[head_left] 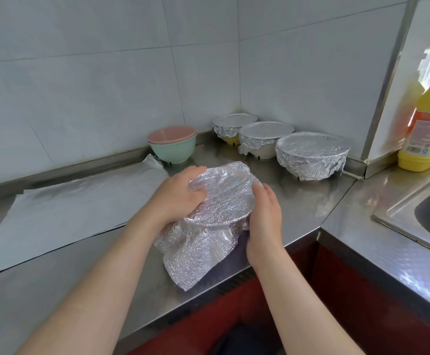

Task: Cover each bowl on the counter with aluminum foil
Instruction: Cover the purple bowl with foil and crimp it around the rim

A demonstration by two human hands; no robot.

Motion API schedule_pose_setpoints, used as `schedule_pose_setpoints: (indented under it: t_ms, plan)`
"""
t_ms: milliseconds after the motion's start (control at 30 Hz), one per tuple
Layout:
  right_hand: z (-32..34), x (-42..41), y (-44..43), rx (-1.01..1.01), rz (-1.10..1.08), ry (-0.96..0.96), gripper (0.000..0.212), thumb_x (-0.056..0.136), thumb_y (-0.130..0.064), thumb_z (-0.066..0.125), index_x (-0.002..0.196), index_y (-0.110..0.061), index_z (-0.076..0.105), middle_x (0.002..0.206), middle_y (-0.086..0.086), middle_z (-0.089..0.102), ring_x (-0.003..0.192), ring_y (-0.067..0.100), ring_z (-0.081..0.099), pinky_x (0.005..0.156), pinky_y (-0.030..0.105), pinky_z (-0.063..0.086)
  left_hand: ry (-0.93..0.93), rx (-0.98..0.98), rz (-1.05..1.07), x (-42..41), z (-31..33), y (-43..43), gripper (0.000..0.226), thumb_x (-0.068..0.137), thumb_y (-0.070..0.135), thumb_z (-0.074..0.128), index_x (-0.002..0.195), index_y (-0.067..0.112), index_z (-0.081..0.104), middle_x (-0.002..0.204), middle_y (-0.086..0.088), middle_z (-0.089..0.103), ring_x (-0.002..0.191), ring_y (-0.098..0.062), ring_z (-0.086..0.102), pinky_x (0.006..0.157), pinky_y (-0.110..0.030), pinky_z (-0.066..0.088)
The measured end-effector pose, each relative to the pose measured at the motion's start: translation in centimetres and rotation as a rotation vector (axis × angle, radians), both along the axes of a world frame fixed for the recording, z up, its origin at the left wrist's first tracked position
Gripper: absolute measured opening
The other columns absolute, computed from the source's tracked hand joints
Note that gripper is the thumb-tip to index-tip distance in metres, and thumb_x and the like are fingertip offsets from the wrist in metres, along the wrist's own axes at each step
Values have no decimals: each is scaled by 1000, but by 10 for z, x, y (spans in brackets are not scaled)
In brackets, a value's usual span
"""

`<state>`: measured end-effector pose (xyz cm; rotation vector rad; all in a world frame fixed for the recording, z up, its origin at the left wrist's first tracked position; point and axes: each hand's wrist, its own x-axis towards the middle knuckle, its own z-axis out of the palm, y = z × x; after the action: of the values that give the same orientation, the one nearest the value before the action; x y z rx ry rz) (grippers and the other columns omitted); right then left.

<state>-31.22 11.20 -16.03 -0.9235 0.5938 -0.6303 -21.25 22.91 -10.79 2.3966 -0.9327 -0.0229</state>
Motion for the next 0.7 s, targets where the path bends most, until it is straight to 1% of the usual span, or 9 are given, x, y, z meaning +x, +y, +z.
schedule_pose_setpoints:
  t_ms: [67,167,333,433,500,533,567,633,700]
  plan:
    - [2,2,1,28,-3,-21,52,97,-32,52,147,-28,38,145,-6,46,130,16,47,110,43,39,14,-34,-17,1,-6,0,51,96,30,54,145,29,41,154,14,30,139,-10,34,113,-24,24]
    - [2,4,-1,40,-15,-27,50,98,-27,50,147,-24,39,144,-5,47,128,17,49,109,41,40,-25,31,-2,4,-8,-2,51,98,36,49,147,27,38,156,11,27,140,-10,32,115,-30,23]
    - [-2,10,-3,6,-38,-28,48,98,-27,49,145,-23,42,142,-4,50,127,18,51,108,42,41,-67,107,-16,6,-9,-4,49,100,40,39,147,24,38,156,8,28,142,-12,28,115,-29,21]
    - [-5,11,-5,2,43,18,55,86,-45,54,138,-26,51,140,-5,54,126,19,52,108,45,41,-80,145,-25,6,-7,-4,48,101,39,37,145,23,40,157,6,26,143,-14,25,114,-29,19]
    - [-4,6,-9,-28,124,34,51,81,-55,52,124,-29,60,127,-6,63,117,19,59,104,45,44,-78,186,-35,3,-4,-4,47,101,39,36,146,25,38,160,6,18,145,-13,19,112,-27,17]
    - [-3,2,-10,-41,140,51,52,82,-59,51,124,-30,60,126,-6,64,116,18,60,104,44,44,-74,196,-40,2,-3,-3,47,102,39,36,147,27,37,160,7,16,146,-12,17,112,-27,16]
    - [-1,-2,-14,-59,132,59,56,84,-61,49,130,-31,56,133,-8,59,121,16,56,107,43,41,-69,199,-40,2,-1,-2,48,102,40,36,148,28,35,160,7,15,146,-11,18,113,-27,15]
    - [1,-7,-24,-94,84,67,61,93,-57,43,146,-29,39,150,-12,40,136,10,39,116,39,29,-57,166,-26,2,1,-1,49,101,41,37,148,29,35,160,7,18,144,-12,23,115,-29,16]
    - [6,-11,-30,-99,52,31,57,99,-50,39,150,-25,33,153,-13,34,140,7,31,118,37,22,-119,103,5,-5,5,-1,42,101,36,40,141,26,47,155,4,32,139,-14,33,112,-28,22]
